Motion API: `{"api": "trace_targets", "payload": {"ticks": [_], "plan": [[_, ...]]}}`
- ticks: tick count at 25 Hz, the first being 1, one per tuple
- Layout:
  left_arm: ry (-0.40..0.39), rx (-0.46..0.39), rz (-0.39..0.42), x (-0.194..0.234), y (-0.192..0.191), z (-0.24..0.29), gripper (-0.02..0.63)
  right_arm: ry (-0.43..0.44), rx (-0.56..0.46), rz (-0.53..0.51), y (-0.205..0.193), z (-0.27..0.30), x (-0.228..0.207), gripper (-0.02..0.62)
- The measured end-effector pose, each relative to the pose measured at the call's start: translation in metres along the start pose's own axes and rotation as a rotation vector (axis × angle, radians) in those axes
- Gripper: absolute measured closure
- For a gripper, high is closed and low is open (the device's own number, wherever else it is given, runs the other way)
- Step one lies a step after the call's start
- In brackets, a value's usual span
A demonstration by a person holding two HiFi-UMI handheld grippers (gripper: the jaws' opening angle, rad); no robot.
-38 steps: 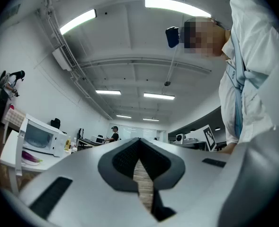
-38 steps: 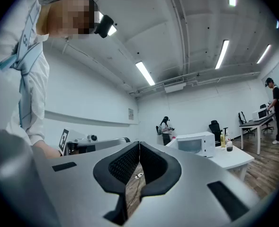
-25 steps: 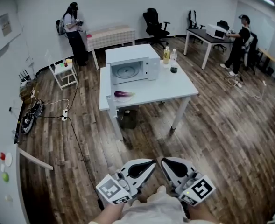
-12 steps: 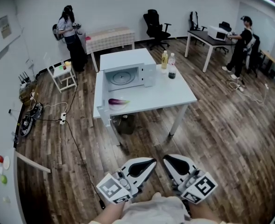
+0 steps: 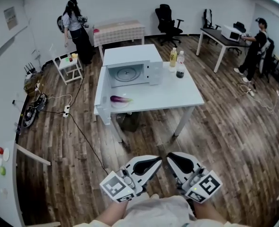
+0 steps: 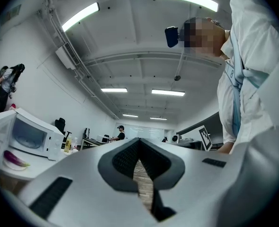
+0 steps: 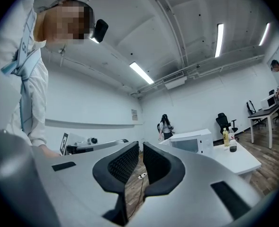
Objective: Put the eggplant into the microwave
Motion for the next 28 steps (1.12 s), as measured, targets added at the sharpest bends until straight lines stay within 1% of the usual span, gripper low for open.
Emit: {"api": "trace_targets", "payload": {"ticks": [3,8,12,20,24,28], "plan": [[0.020,0.013,0.000,0.012,-0.008,0.002,0.604,0.009,0.002,0.020,-0.007,0.004,-0.012,0.558],[0.054,0.018,0.015,0.051,-0.018,0.010,0.604,0.018,0.001,0.035,-0.020,0.026,-0.042,0.558],[0.082,0.000,0.023,0.095,-0.021,0.023,0.604,0.026,0.004,0.031,-0.032,0.057,-0.074,0.558],[0.085,0.010,0.033,0.191,-0.016,0.051,0.604,0.031,0.005,0.021,-0.043,0.133,-0.140,0.558],[0.097,0.000,0.034,0.228,-0.010,0.060,0.604,0.031,0.015,0.027,-0.049,0.164,-0.162,0.558],[0.105,0.002,0.023,0.258,-0.006,0.061,0.604,0.038,0.036,0.032,-0.056,0.192,-0.175,0.558]]}}
Point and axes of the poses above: the fingertips, and each gripper's own axes: z forward along the fingers, x to its left, y out of its top, the point moved 8 cm from there along -z, backward along the fingers, and after that the axes turned 13 degrees about -x, right-handed, at the moved point
